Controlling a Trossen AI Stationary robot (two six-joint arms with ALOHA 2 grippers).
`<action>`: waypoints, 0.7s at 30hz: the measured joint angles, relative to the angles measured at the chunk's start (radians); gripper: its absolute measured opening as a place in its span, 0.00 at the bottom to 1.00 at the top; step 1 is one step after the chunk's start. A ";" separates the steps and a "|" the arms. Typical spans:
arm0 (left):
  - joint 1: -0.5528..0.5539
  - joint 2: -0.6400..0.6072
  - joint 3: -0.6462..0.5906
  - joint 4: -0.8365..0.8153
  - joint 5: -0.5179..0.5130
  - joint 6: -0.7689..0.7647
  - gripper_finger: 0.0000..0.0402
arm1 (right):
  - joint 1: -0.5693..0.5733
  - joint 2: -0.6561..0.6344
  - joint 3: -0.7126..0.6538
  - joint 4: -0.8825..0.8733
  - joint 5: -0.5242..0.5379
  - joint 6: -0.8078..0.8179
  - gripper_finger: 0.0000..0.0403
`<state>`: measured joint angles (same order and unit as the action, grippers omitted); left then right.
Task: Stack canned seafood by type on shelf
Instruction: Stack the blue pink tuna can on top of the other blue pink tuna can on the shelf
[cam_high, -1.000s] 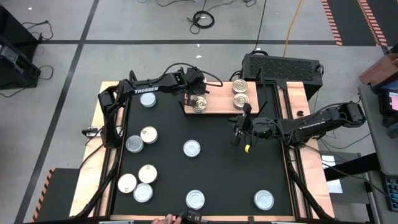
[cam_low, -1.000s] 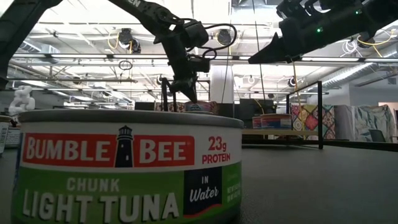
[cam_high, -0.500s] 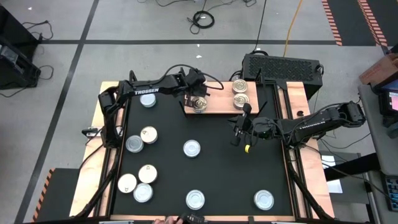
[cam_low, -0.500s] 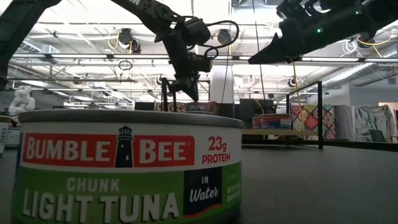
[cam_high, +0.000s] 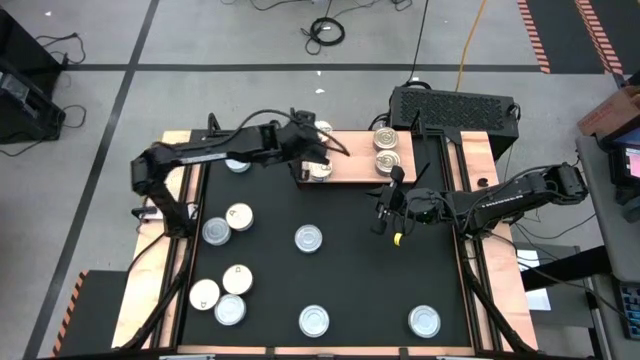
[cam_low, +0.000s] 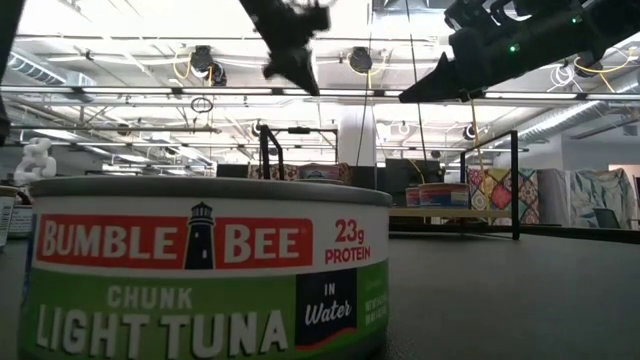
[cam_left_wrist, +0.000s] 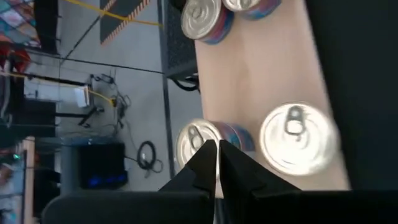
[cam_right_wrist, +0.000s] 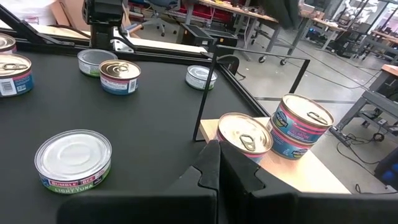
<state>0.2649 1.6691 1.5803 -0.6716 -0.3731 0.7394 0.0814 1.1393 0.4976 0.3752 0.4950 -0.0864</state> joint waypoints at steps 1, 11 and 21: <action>-0.005 -0.031 0.000 -0.040 0.002 -0.038 0.05 | 0.000 0.000 0.000 0.000 -0.001 0.000 0.00; 0.028 -0.272 -0.045 -0.562 0.268 -0.496 0.05 | 0.001 0.000 0.000 0.001 -0.003 -0.001 0.00; -0.123 -0.338 -0.191 -0.680 0.463 -0.677 0.05 | 0.001 0.000 0.000 0.018 -0.003 0.039 0.00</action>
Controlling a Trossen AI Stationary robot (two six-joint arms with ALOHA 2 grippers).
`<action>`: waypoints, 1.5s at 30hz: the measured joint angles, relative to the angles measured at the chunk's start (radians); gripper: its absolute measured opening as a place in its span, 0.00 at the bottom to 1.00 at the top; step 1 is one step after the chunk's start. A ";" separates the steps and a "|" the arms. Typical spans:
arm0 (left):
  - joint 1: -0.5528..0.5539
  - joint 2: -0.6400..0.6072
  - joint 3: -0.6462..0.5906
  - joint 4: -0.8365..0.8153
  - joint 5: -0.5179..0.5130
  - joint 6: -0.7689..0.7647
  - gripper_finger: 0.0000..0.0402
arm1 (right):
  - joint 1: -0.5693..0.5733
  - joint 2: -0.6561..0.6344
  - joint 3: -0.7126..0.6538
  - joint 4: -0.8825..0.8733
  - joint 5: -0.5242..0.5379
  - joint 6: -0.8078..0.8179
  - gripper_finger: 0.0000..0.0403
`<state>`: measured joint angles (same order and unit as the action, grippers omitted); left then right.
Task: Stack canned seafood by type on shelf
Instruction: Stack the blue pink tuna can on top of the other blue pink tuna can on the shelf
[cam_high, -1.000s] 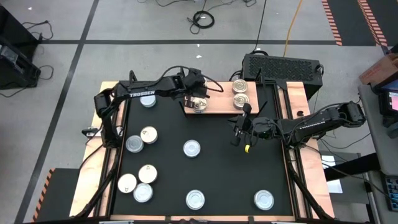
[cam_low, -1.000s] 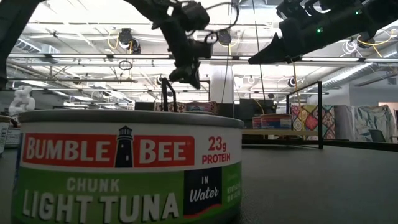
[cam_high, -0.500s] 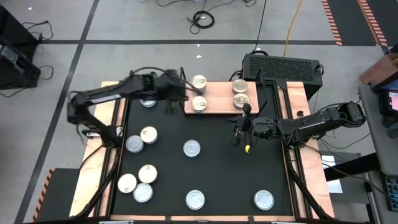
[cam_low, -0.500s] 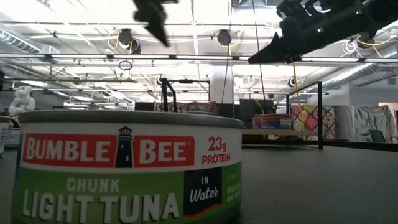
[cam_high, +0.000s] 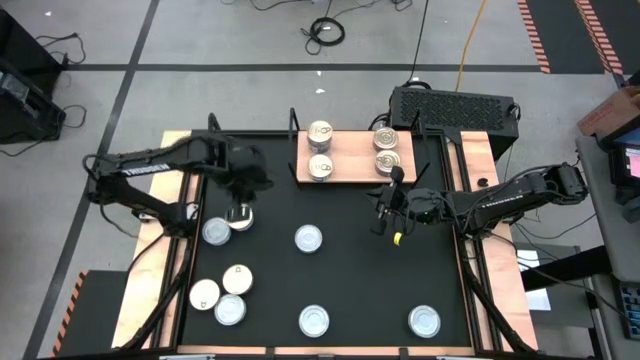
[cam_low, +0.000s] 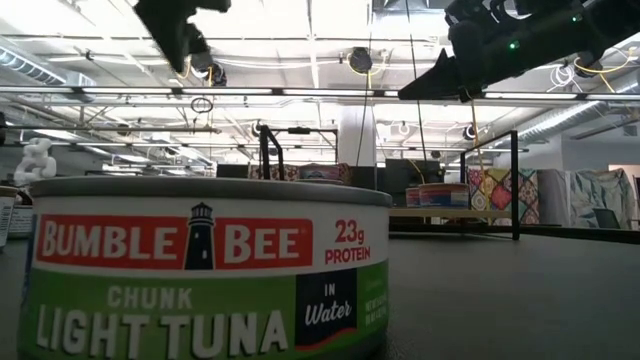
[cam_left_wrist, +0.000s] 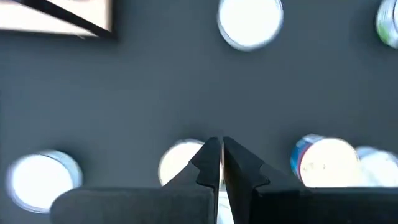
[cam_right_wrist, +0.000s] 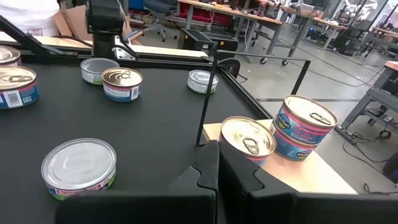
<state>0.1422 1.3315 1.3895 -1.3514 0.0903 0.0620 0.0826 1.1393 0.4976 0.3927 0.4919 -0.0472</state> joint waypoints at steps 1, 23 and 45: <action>-0.020 0.000 -0.026 -0.001 -0.003 -0.009 0.06 | 0.000 0.000 0.000 0.000 0.000 0.006 0.00; -0.283 0.072 -0.322 0.255 -0.158 -0.564 0.49 | 0.001 0.000 0.000 -0.002 0.000 -0.025 0.00; -0.283 0.382 -0.324 0.167 -0.383 -0.851 0.49 | -0.001 0.000 0.000 -0.002 0.001 -0.074 0.00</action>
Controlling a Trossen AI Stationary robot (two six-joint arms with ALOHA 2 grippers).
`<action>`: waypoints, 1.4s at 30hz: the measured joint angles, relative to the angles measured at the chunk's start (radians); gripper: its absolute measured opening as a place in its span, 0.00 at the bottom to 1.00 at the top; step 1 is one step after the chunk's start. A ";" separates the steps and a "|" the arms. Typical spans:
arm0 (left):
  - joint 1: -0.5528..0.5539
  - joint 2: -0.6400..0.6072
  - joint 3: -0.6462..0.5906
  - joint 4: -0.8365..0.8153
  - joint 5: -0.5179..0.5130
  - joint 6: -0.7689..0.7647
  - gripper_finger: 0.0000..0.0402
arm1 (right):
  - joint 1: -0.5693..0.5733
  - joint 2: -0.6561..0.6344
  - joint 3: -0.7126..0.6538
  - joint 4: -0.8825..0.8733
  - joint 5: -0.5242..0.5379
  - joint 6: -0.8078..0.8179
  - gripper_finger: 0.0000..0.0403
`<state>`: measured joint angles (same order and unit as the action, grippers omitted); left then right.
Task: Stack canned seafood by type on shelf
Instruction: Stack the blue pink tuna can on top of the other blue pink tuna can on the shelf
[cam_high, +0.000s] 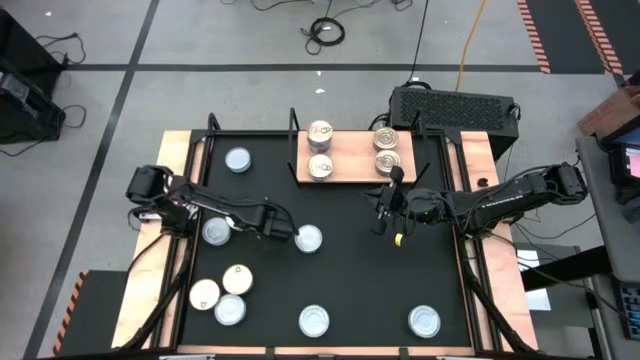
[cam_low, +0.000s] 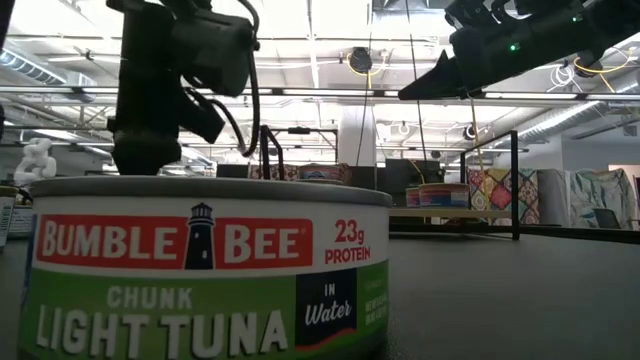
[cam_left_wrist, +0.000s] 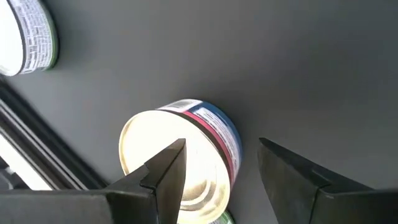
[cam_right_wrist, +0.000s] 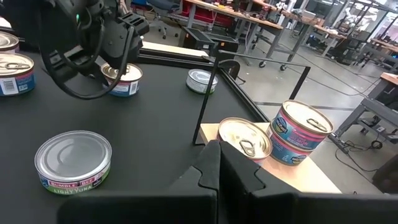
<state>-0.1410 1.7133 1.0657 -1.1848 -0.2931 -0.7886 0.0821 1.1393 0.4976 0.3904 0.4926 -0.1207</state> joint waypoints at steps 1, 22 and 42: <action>0.000 0.005 0.000 -0.002 -0.002 -0.013 0.49 | 0.000 0.000 0.000 -0.001 0.000 0.000 0.00; -0.031 0.066 -0.040 -0.011 -0.024 -0.097 0.38 | -0.002 0.000 0.000 -0.008 0.000 0.028 0.00; -0.056 0.070 0.073 -0.109 0.026 0.020 0.00 | -0.002 0.000 0.000 -0.007 0.001 0.029 0.00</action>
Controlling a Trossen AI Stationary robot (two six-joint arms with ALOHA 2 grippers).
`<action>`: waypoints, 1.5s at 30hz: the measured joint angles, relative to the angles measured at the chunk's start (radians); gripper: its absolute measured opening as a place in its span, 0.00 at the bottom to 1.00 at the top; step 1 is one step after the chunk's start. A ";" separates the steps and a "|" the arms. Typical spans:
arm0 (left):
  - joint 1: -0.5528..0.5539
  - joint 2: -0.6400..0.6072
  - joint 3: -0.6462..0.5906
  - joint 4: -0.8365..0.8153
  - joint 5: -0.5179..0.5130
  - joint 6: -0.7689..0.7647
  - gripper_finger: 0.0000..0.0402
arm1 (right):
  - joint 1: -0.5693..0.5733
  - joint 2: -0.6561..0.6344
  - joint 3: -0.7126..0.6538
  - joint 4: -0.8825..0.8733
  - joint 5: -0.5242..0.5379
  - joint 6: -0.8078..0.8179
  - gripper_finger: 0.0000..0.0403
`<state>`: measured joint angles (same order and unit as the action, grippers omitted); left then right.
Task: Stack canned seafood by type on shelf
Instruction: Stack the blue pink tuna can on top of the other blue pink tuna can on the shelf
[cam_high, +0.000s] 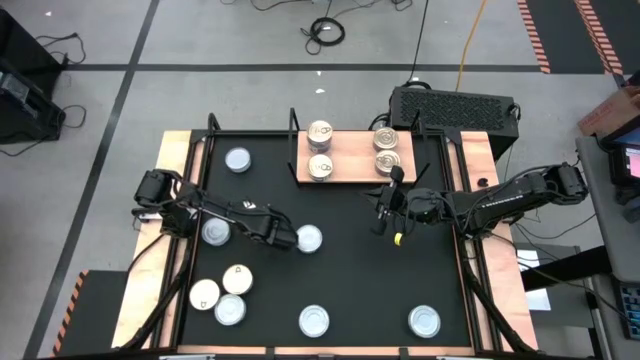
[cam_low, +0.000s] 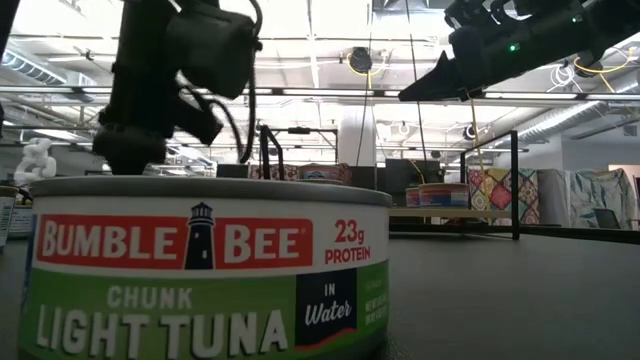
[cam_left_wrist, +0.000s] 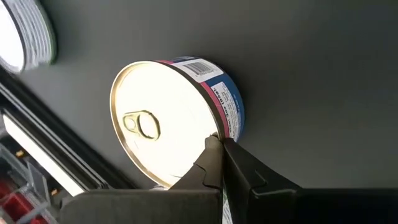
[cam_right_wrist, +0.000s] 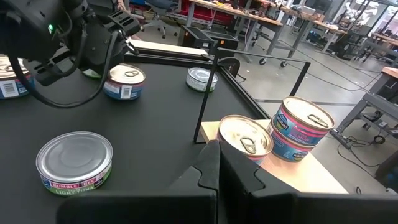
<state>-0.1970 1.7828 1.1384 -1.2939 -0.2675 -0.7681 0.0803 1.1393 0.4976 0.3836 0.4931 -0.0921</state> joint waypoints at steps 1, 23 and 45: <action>0.000 0.000 0.014 -0.004 -0.002 0.015 0.00 | 0.000 0.000 0.000 0.000 0.000 0.000 0.00; 0.034 -0.002 0.518 -0.217 -0.121 0.258 0.00 | 0.000 -0.062 0.000 -0.063 0.013 -0.009 0.00; 0.233 0.025 0.723 0.253 -0.126 0.846 0.00 | 0.000 -0.318 0.000 -0.292 0.118 0.031 0.00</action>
<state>0.0357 1.8073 1.8614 -1.0405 -0.3931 0.0776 0.0803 0.8211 0.4976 0.0911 0.6113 -0.0612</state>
